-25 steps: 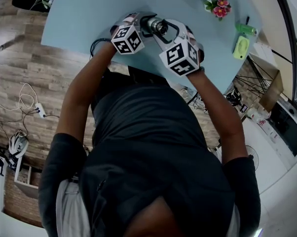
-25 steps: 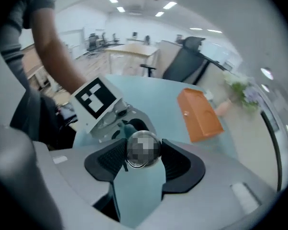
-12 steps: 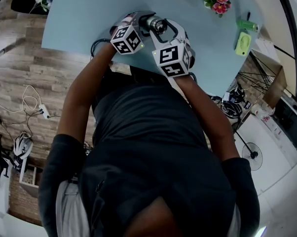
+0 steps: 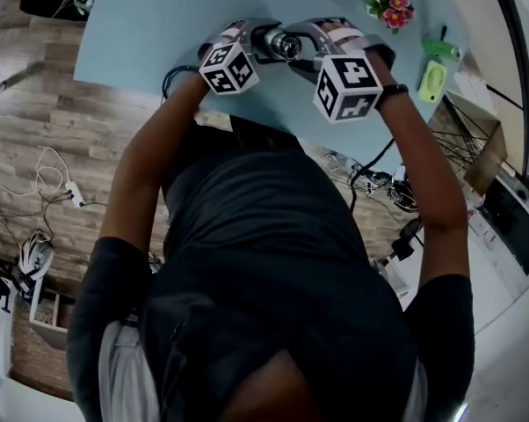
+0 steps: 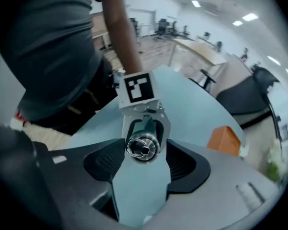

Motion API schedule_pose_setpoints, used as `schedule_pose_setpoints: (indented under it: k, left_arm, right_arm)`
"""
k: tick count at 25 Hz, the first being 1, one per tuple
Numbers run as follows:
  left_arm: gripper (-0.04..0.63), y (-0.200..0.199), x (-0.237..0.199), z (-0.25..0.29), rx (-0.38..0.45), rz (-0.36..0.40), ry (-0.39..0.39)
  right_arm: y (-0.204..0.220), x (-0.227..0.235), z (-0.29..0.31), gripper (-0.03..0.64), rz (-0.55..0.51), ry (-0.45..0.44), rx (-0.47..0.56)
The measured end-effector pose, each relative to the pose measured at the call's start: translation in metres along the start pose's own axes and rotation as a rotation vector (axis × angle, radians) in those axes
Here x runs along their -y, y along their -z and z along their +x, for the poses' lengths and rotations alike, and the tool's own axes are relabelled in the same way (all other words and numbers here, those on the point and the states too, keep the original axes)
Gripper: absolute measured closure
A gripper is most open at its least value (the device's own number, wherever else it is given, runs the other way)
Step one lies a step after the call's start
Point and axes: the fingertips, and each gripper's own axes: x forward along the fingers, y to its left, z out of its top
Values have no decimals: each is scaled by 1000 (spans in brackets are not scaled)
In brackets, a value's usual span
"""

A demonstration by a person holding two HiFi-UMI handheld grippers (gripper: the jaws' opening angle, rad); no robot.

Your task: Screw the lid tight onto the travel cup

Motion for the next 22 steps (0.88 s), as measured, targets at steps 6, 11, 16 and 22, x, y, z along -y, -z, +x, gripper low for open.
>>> schedule_pose_setpoints:
  k: [6,11,16,22]
  left_arm:
    - [170,0,0,2,-1,2,0]
    - [170,1,2,2,-2,8,2]
    - [170,1,1,0,-4,11,1]
    - [170,1,1,1,-5,11,0]
  right_arm:
    - [10,-9,13,365,-315,-169,-81]
    - [5,-9,19,373,-273,-148,-36]
    - [3,1,20,376,169,-69,54]
    - [8,20,14,376,915,288,183]
